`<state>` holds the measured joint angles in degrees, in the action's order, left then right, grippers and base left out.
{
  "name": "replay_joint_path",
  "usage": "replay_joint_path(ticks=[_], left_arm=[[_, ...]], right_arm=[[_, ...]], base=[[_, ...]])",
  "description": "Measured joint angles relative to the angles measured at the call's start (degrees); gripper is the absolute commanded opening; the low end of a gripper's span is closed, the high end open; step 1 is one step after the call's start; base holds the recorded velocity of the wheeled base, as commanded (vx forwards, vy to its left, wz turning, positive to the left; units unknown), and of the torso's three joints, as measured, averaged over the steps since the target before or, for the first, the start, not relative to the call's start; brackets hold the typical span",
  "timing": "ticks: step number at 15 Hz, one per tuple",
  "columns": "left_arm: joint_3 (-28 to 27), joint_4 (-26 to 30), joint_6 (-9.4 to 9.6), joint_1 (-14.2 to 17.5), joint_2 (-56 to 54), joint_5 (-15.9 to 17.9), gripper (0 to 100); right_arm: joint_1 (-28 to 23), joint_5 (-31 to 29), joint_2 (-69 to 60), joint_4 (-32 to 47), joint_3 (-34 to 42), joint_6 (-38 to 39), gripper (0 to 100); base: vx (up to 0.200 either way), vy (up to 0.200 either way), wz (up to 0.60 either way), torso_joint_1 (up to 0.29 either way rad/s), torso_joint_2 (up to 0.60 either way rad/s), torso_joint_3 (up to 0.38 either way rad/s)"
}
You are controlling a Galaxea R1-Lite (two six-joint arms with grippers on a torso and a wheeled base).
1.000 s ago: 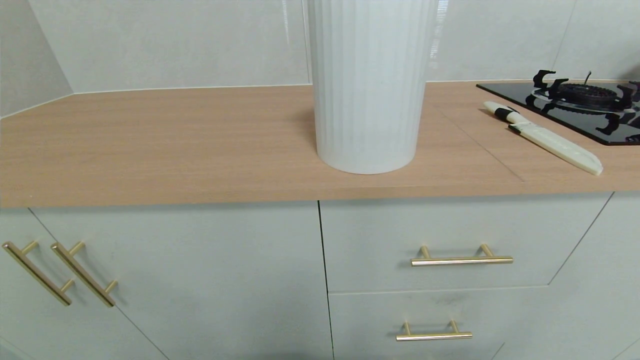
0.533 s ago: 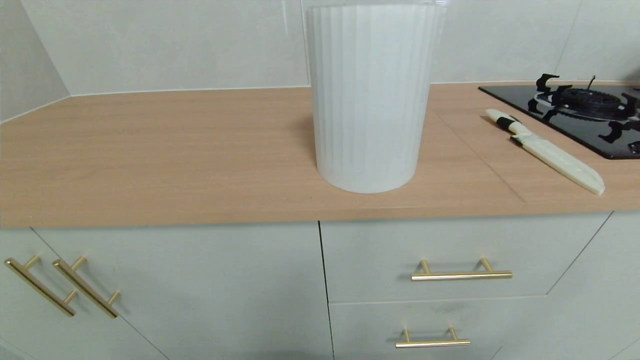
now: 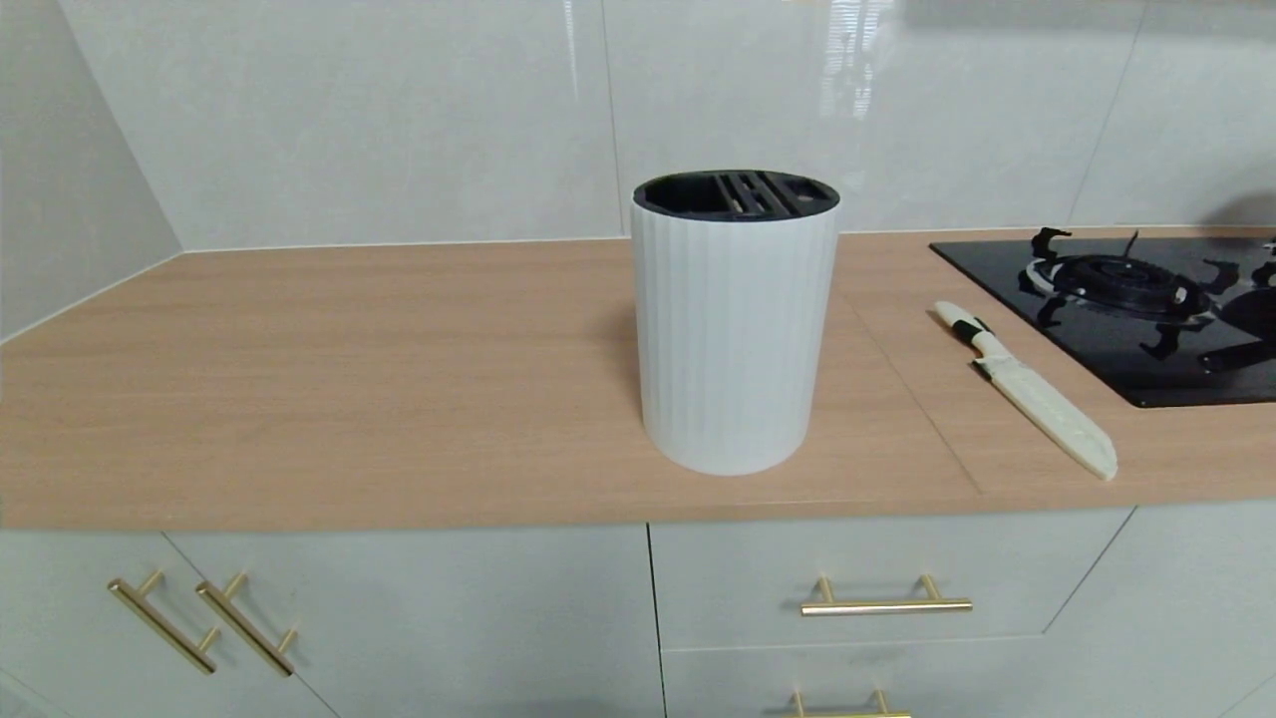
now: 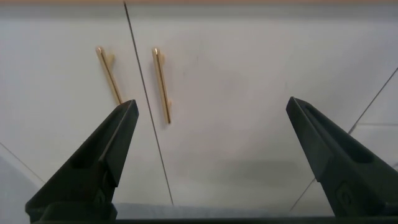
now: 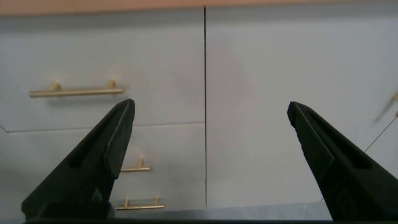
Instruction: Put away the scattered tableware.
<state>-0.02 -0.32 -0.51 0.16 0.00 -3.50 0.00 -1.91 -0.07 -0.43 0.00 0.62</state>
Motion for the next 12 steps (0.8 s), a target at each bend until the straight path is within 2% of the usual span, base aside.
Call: replay_joint_path(ticks=[12], left_arm=[[-0.05,-0.01,0.00,0.05,0.00,0.00,100]], right_arm=[[0.00,-0.02,0.00,0.00,0.00,0.00,100]], base=[[0.000,0.000,0.00,0.217,-0.51,-0.289]])
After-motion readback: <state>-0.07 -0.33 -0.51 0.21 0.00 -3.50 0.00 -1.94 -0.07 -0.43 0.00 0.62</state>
